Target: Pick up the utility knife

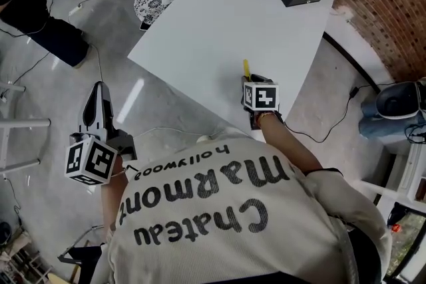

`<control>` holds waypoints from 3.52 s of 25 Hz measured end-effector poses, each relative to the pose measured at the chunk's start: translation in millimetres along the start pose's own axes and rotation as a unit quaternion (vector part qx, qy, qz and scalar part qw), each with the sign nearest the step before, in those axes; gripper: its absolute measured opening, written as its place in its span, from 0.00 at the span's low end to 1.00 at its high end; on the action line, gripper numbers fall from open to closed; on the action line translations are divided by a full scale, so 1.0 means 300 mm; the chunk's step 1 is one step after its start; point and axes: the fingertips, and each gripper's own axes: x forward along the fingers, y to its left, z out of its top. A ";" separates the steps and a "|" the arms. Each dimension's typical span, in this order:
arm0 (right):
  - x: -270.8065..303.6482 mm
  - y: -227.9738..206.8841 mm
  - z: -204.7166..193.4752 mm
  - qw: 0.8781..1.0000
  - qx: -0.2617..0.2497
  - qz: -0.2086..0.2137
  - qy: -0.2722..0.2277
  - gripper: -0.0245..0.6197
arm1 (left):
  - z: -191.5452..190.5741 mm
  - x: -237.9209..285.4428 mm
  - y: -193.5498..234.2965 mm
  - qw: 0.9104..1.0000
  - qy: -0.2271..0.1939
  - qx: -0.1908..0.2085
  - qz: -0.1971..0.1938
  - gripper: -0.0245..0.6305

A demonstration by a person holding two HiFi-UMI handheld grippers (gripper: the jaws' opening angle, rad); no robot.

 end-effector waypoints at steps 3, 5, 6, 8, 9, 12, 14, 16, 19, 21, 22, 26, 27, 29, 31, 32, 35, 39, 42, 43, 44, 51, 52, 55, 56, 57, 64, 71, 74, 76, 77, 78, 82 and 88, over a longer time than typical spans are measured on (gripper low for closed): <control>0.004 0.003 -0.002 1.000 0.000 -0.005 0.000 0.22 | -0.007 0.013 0.010 1.000 0.006 -0.002 -0.001 0.04; 0.006 0.003 -0.003 1.000 0.003 -0.002 0.004 0.21 | -0.012 0.019 0.010 1.000 0.007 -0.002 -0.003 0.04; 0.006 0.002 -0.004 1.000 0.003 0.000 0.006 0.21 | -0.016 0.022 0.008 1.000 0.008 -0.003 -0.003 0.04; 0.005 0.000 -0.001 1.000 0.000 0.002 0.006 0.21 | -0.024 0.027 0.002 1.000 0.010 -0.005 -0.003 0.04; 0.005 -0.003 0.002 1.000 0.000 0.003 0.005 0.21 | -0.028 0.028 -0.001 1.000 0.011 -0.006 -0.003 0.04; 0.001 -0.016 0.002 1.000 0.001 0.009 0.006 0.19 | -0.047 0.021 -0.012 1.000 0.012 -0.010 0.001 0.04; 0.002 -0.022 -0.003 1.000 -0.001 0.015 0.010 0.17 | -0.058 0.012 -0.015 1.000 0.011 -0.010 0.007 0.04; 0.003 -0.023 -0.005 1.000 -0.004 0.020 0.012 0.16 | -0.064 0.005 -0.014 1.000 0.008 -0.009 0.016 0.04; 0.004 -0.024 -0.001 0.999 -0.016 0.029 0.010 0.15 | -0.075 -0.003 -0.028 1.000 0.008 -0.013 0.027 0.04; 0.004 -0.029 -0.001 0.999 -0.024 0.038 0.009 0.15 | -0.091 -0.015 -0.053 0.999 0.013 -0.012 0.033 0.04; 0.004 -0.032 0.000 0.999 -0.027 0.043 0.009 0.14 | -0.101 -0.021 -0.067 0.999 0.015 -0.010 0.037 0.04; 0.006 -0.032 -0.008 0.997 -0.035 0.067 0.014 0.14 | -0.147 -0.056 -0.134 0.998 0.023 -0.019 0.057 0.04; 0.006 -0.032 -0.010 0.996 -0.035 0.076 0.016 0.14 | -0.158 -0.069 -0.157 0.997 0.024 -0.025 0.062 0.04; 0.008 -0.034 -0.007 0.995 -0.034 0.090 0.021 0.14 | -0.178 -0.093 -0.200 0.996 0.024 -0.038 0.073 0.04; 0.009 -0.038 -0.001 0.994 -0.034 0.101 0.024 0.14 | -0.205 -0.115 -0.234 0.994 0.024 -0.057 0.087 0.04; 0.009 -0.038 -0.001 0.993 -0.034 0.106 0.024 0.14 | -0.223 -0.127 -0.249 0.993 0.027 -0.067 0.093 0.04; 0.003 -0.039 -0.012 0.993 -0.029 0.117 0.021 0.14 | -0.268 -0.160 -0.289 0.991 0.032 -0.075 0.104 0.04; -0.012 -0.069 -0.028 0.992 -0.020 0.122 0.016 0.14 | -0.317 -0.184 -0.343 0.991 0.041 -0.066 0.109 0.04; -0.025 -0.105 -0.041 0.992 -0.010 0.122 0.017 0.14 | -0.348 -0.195 -0.378 0.991 0.048 -0.066 0.109 0.04; -0.030 -0.113 -0.044 0.992 -0.005 0.122 0.015 0.14 | -0.354 -0.198 -0.387 0.991 0.048 -0.067 0.109 0.04; -0.036 -0.118 -0.044 0.992 -0.001 0.123 0.013 0.14 | -0.358 -0.201 -0.395 0.991 0.048 -0.068 0.108 0.04; -0.136 -0.138 0.023 0.988 0.017 0.151 -0.029 0.14 | -0.350 -0.207 -0.475 0.992 0.039 -0.064 0.102 0.04; -0.154 -0.141 0.043 0.987 0.018 0.155 -0.038 0.14 | -0.344 -0.204 -0.487 0.992 0.038 -0.064 0.100 0.04; -0.214 -0.147 0.086 0.984 0.020 0.167 -0.060 0.14 | -0.334 -0.209 -0.524 0.993 0.034 -0.058 0.097 0.04; -0.236 -0.150 0.093 0.983 0.021 0.171 -0.066 0.14 | -0.334 -0.213 -0.538 0.993 0.034 -0.056 0.096 0.04; -0.259 -0.153 0.100 0.982 0.022 0.176 -0.072 0.14 | -0.333 -0.217 -0.552 0.993 0.034 -0.054 0.095 0.04; -0.418 -0.172 0.186 0.971 0.031 0.200 -0.129 0.14 | -0.304 -0.230 -0.641 0.996 0.017 -0.046 0.079 0.04; -0.559 -0.193 0.262 0.958 0.025 0.219 -0.186 0.14 | -0.299 -0.240 -0.720 0.997 -0.001 -0.049 0.062 0.04; -0.619 -0.190 0.276 0.952 0.025 0.228 -0.202 0.14 | -0.287 -0.255 -0.747 0.997 -0.007 -0.043 0.056 0.04; -0.660 -0.190 0.277 0.948 0.025 0.234 -0.213 0.14 | -0.281 -0.269 -0.765 0.998 -0.010 -0.037 0.054 0.04; -0.680 -0.191 0.277 0.946 0.025 0.237 -0.219 0.14 | -0.278 -0.275 -0.772 0.998 -0.011 -0.035 0.053 0.04; -0.698 -0.193 0.279 0.944 0.025 0.239 -0.225 0.14 | -0.274 -0.281 -0.780 0.998 -0.014 -0.034 0.053 0.04; -0.767 -0.202 0.283 0.937 0.026 0.247 -0.244 0.14 | -0.263 -0.306 -0.812 0.998 -0.023 -0.025 0.051 0.04; -0.855 -0.211 0.275 0.929 0.018 0.258 -0.266 0.14 | -0.270 -0.342 -0.870 0.998 -0.029 -0.023 0.049 0.04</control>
